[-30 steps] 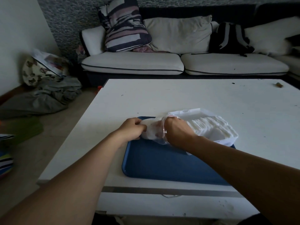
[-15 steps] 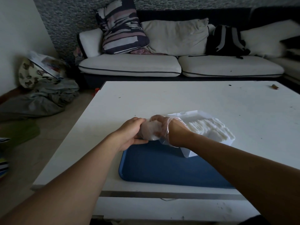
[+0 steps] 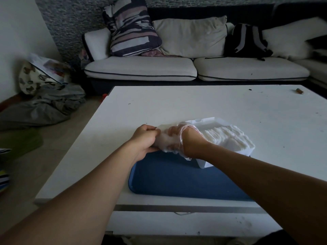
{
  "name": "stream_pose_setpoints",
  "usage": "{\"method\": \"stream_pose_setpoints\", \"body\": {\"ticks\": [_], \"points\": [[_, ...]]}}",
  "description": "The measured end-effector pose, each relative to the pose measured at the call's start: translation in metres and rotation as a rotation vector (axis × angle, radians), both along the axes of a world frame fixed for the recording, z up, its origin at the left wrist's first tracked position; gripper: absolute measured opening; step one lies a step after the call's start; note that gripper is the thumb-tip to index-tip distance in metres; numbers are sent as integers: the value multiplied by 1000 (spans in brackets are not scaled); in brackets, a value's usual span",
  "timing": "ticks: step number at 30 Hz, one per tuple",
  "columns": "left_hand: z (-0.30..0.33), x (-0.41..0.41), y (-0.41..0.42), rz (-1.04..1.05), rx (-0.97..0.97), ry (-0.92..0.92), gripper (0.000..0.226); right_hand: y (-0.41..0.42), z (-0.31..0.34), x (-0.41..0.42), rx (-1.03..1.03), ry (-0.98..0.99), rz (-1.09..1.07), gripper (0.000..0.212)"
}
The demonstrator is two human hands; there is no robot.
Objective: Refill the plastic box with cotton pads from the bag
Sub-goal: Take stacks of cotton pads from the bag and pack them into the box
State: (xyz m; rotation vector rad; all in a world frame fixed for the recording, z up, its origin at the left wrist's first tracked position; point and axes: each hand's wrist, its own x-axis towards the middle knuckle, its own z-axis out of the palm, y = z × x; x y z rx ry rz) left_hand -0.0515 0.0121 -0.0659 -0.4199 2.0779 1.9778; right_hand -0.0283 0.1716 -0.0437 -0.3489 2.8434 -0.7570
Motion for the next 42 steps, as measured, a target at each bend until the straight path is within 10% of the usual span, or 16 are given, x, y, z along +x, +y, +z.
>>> {"method": "stream_pose_setpoints", "body": {"ticks": [22, 31, 37, 42], "points": [[-26, -15, -10, 127, -86, -15, 19, 77, 29, 27, -217, -86, 17, 28], [32, 6, 19, 242, -419, 323, 49, 86, 49, 32, -919, -246, 7, 42], [75, 51, 68, 81, 387, 211, 41, 64, 43, 27, -938, -233, 161, 44], [79, 60, 69, -142, 430, 95, 55, 57, 51, 29, -858, -81, 130, 49]]}}
